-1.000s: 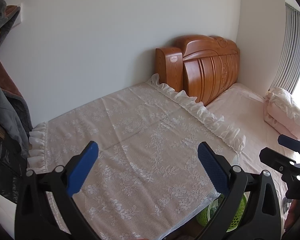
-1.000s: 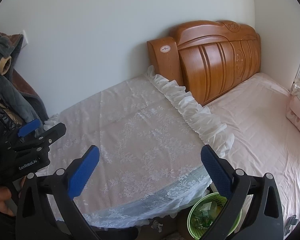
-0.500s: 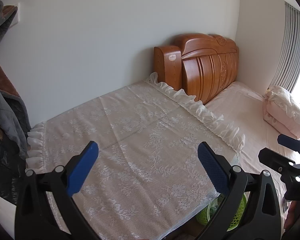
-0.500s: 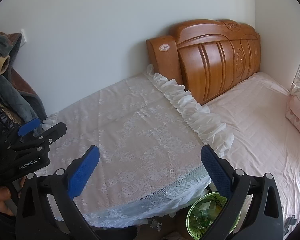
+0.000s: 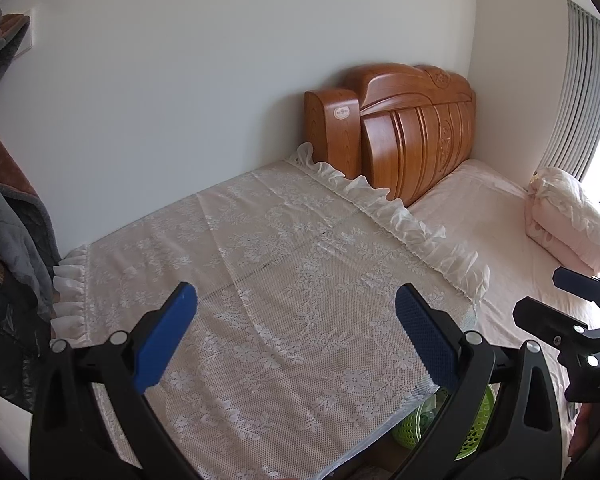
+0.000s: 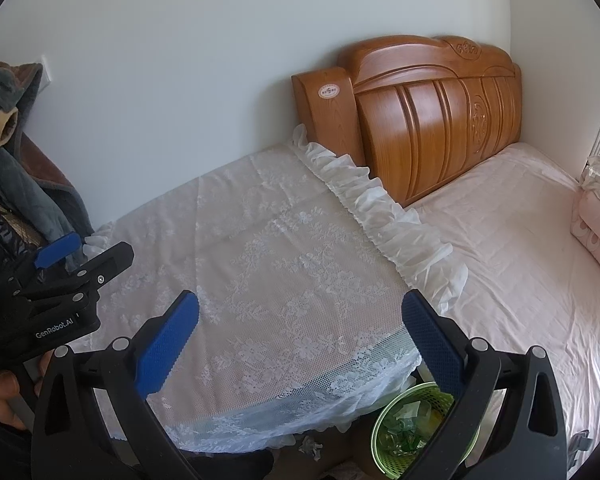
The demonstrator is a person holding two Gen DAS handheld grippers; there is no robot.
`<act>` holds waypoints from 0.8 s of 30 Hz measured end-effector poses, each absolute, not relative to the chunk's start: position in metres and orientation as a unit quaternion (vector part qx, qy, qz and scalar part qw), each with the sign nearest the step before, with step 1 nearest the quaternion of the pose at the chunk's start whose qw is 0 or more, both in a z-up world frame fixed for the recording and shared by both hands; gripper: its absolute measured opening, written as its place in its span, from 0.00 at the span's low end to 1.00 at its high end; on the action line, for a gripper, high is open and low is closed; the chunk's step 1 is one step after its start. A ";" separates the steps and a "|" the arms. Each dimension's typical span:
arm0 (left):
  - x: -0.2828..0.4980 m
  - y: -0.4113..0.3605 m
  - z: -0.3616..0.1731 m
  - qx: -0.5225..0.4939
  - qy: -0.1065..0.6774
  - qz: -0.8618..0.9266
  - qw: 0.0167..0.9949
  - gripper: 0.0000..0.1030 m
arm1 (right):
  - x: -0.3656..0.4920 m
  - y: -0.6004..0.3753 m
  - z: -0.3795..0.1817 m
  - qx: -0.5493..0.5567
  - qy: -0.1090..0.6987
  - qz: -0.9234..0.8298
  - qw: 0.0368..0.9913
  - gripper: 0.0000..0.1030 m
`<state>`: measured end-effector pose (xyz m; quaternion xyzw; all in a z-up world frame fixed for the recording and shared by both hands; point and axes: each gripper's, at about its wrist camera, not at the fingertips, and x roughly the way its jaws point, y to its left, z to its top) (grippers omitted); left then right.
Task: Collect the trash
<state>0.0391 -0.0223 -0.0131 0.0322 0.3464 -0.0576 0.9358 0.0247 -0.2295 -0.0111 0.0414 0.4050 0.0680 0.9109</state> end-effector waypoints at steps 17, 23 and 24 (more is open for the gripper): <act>0.041 -0.019 -0.014 0.033 0.351 -0.060 0.934 0.92 | 0.024 -0.228 -0.014 0.035 0.411 0.071 0.908 0.98; 0.041 -0.019 -0.014 0.032 0.351 -0.061 0.934 0.92 | 0.023 -0.229 -0.014 0.035 0.412 0.072 0.908 0.98; 0.041 -0.019 -0.014 0.033 0.351 -0.061 0.934 0.92 | 0.023 -0.228 -0.014 0.035 0.412 0.072 0.908 0.98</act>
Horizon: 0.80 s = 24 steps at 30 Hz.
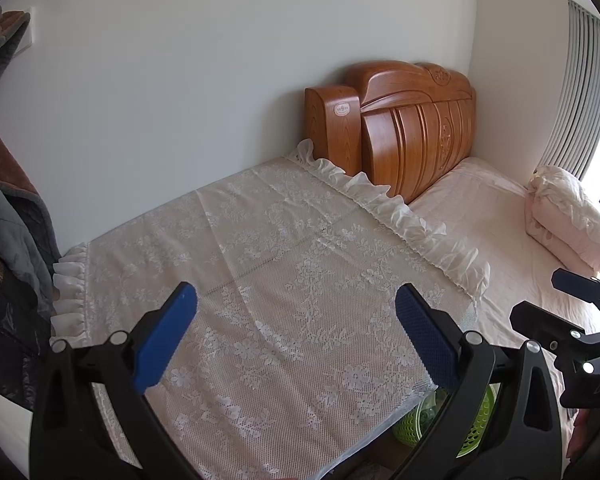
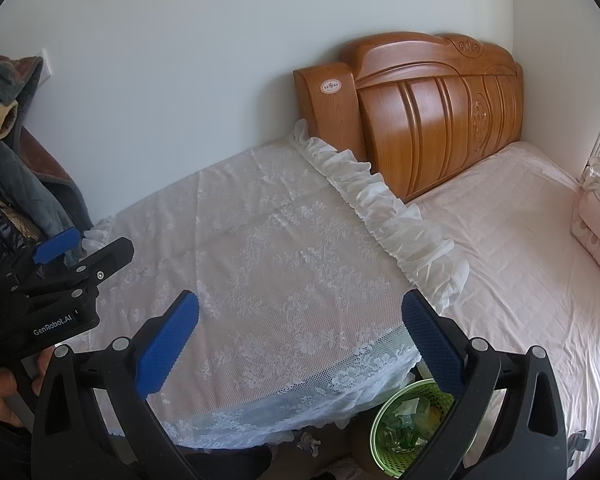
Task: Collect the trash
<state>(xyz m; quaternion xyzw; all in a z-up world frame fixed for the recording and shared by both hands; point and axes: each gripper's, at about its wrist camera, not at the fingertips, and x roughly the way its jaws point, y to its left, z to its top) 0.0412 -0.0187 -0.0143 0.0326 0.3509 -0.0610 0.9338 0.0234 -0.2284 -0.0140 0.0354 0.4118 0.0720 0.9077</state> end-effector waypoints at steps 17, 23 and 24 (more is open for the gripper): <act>0.040 -0.019 -0.015 0.033 0.352 -0.061 0.933 0.92 | 0.022 -0.229 -0.015 0.033 0.414 0.074 0.907 0.98; 0.040 -0.019 -0.015 0.033 0.352 -0.060 0.934 0.92 | 0.023 -0.229 -0.015 0.033 0.414 0.073 0.907 0.98; 0.040 -0.019 -0.015 0.033 0.352 -0.060 0.933 0.92 | 0.023 -0.228 -0.014 0.034 0.413 0.074 0.907 0.98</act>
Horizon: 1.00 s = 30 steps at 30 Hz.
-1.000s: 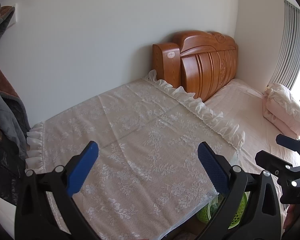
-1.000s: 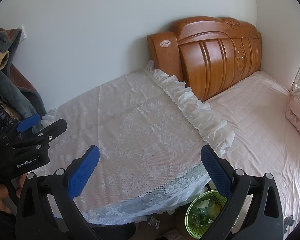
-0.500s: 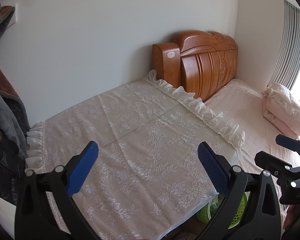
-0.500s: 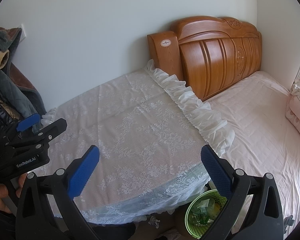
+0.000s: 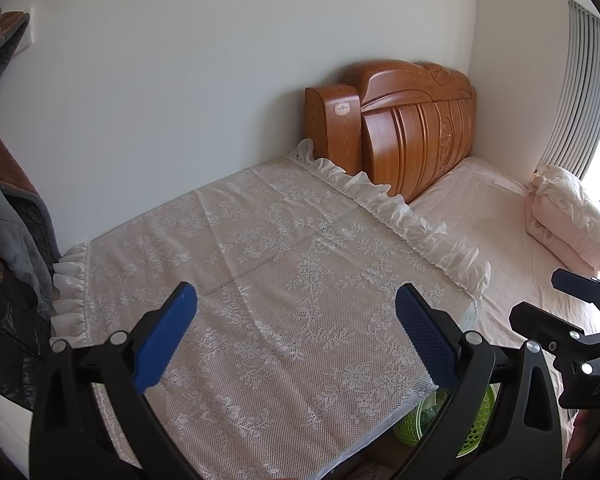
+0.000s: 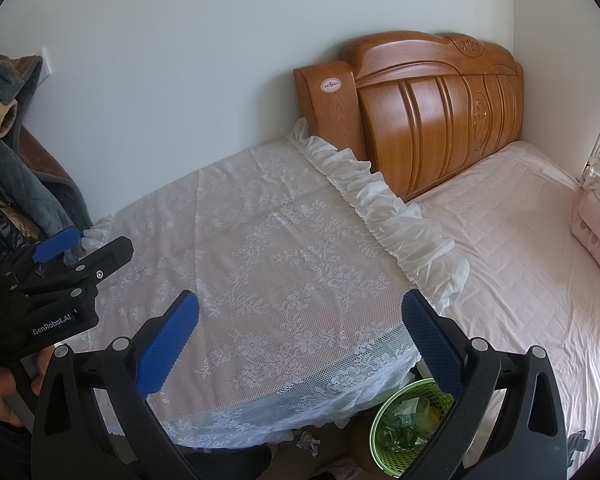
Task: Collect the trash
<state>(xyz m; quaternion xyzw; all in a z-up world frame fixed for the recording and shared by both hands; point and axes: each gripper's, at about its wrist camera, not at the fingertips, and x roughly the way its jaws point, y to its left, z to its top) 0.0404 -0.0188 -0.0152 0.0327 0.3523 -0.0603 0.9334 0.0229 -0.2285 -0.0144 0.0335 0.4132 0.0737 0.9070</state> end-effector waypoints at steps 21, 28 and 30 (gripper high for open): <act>0.054 -0.017 -0.025 0.032 0.356 -0.056 0.932 0.92 | 0.026 -0.232 -0.020 0.033 0.421 0.077 0.903 0.98; 0.057 -0.018 -0.026 0.025 0.367 -0.060 0.928 0.92 | 0.028 -0.233 -0.021 0.034 0.425 0.077 0.901 0.98; 0.058 -0.018 -0.027 0.024 0.370 -0.062 0.927 0.92 | 0.028 -0.233 -0.022 0.034 0.425 0.077 0.901 0.98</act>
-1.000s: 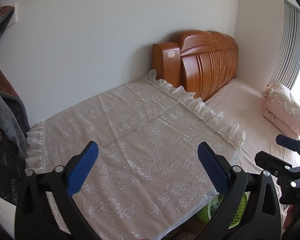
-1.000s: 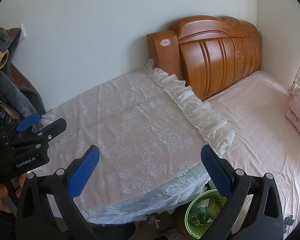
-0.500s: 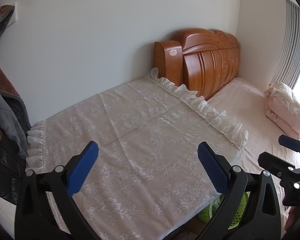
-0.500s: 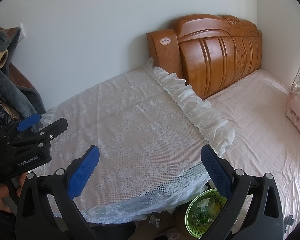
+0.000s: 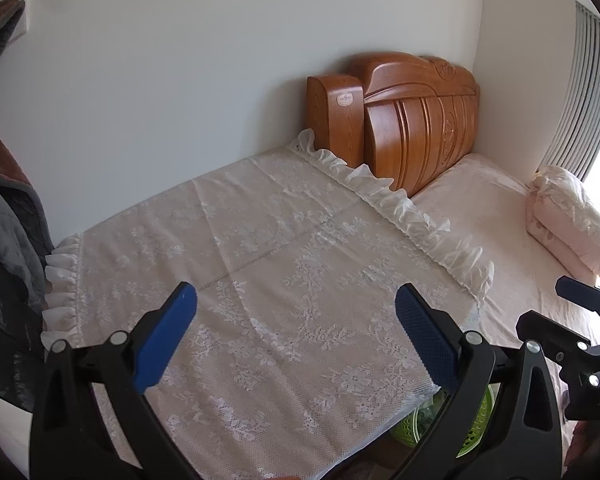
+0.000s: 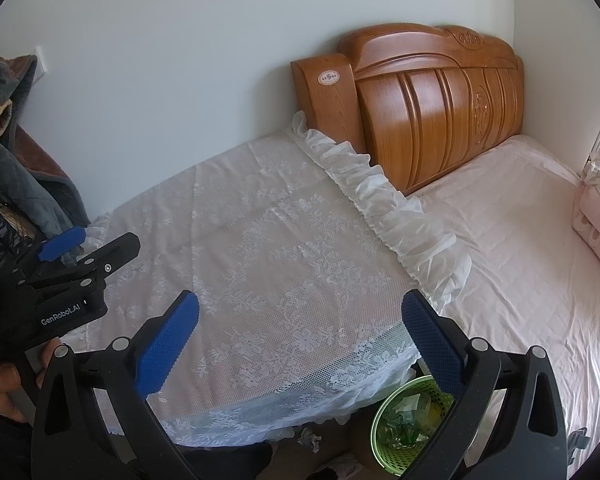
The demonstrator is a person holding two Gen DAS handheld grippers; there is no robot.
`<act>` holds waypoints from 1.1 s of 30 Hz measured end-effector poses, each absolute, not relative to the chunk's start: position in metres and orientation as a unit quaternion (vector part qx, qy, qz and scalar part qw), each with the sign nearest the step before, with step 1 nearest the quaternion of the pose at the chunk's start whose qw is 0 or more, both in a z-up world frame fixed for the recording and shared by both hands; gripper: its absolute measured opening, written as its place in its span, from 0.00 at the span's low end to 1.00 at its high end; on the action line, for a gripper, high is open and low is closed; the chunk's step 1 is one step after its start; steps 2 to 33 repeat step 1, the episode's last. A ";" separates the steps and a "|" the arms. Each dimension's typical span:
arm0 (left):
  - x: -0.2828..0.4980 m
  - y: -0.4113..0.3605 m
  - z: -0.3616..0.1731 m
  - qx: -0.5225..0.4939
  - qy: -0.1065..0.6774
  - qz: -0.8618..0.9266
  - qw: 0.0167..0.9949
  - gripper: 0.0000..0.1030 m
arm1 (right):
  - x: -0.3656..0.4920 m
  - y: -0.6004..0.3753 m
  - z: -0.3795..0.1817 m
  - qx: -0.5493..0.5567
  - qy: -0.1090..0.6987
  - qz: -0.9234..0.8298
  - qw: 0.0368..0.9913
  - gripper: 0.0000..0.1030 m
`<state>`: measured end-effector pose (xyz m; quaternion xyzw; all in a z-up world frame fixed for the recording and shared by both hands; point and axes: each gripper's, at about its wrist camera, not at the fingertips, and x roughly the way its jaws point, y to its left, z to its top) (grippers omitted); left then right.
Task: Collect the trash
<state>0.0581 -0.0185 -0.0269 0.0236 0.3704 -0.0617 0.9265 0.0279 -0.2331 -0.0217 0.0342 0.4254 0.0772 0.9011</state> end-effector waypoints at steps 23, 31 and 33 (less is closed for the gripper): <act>0.058 -0.019 -0.027 0.023 0.372 -0.062 0.926 0.92 | 0.028 -0.233 -0.022 0.034 0.426 0.077 0.901 0.98; 0.058 -0.019 -0.027 0.023 0.372 -0.062 0.926 0.92 | 0.028 -0.233 -0.022 0.034 0.426 0.077 0.901 0.98; 0.058 -0.019 -0.027 0.023 0.372 -0.062 0.926 0.92 | 0.028 -0.233 -0.022 0.034 0.426 0.077 0.901 0.98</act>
